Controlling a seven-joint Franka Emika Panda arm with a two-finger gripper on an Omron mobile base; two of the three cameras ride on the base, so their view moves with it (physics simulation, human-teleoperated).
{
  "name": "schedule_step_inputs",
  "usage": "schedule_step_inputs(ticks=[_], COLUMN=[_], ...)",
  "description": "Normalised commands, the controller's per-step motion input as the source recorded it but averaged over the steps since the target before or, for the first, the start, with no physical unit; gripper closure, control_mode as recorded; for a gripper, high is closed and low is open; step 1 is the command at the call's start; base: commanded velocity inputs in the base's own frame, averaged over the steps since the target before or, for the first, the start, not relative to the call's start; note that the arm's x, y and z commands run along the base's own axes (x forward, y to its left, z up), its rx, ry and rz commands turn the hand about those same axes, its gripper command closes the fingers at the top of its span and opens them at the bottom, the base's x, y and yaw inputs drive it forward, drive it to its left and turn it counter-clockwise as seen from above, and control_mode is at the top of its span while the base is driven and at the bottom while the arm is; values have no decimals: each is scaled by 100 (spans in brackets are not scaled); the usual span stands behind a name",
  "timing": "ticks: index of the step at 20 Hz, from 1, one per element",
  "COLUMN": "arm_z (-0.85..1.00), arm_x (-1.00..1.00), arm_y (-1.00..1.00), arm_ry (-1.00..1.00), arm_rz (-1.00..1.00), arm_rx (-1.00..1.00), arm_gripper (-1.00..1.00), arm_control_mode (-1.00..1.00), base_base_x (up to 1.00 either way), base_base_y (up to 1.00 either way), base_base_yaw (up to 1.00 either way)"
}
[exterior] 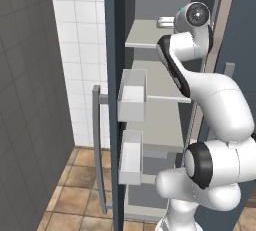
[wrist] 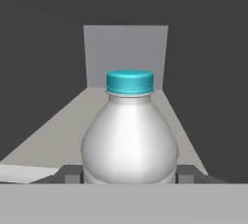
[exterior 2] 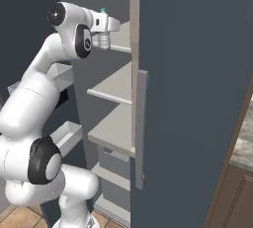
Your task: Take the bottled waters from the counter and place them in the freezer to freeze. Close the freezer door after placing the bottles.
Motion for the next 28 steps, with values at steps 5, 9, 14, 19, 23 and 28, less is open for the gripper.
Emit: schedule_step_inputs(ticks=[5, 9, 14, 19, 23, 28], arm_z=[0, -9, -12, -14, -12, -11], arm_x=[42, 46, 50, 47, 46, 37], arm_y=[-16, 0, -5, -9, -9, -7], arm_ry=[0, 0, 0, 0, 0, 0], arm_rz=[4, 3, 3, 3, 1, 0], arm_rx=[0, 0, 0, 0, 0, 0], arm_gripper=[100, 100, 100, 100, 100, 100], arm_control_mode=[-100, -100, -100, -100, -100, -100], base_base_x=[0, 0, 0, 0, 0, 0], base_base_y=[0, 0, 0, 0, 0, 0], base_base_yaw=[0, 0, 0, 0, 0, 0])
